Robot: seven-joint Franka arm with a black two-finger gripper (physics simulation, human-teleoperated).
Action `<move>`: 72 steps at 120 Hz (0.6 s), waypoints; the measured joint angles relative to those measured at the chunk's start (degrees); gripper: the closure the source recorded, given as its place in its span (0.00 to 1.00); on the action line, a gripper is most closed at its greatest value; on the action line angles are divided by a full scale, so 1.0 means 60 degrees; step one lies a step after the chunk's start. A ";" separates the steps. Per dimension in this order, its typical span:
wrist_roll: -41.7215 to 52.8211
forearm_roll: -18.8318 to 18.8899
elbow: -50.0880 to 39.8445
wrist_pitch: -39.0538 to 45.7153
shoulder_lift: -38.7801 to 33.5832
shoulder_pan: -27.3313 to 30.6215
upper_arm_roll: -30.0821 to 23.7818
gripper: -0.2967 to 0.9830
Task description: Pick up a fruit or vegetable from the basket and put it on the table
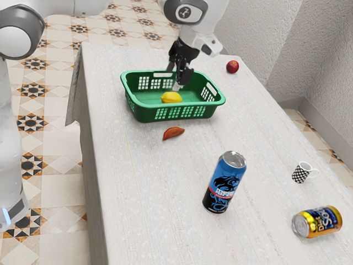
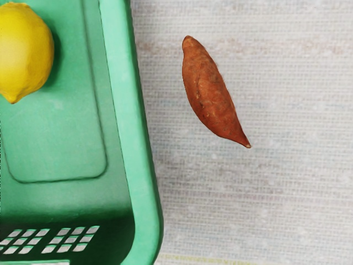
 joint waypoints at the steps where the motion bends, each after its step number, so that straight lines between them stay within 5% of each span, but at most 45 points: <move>1: 0.0007 0.0005 -0.0002 0.0072 0.0000 -0.0008 0.0000 0.23; 29: 0.0148 0.0172 -0.0213 0.1411 0.0082 -0.0297 0.0483 0.23; 72: 0.0476 0.0387 -0.0553 0.2472 0.0989 0.1541 0.0868 0.23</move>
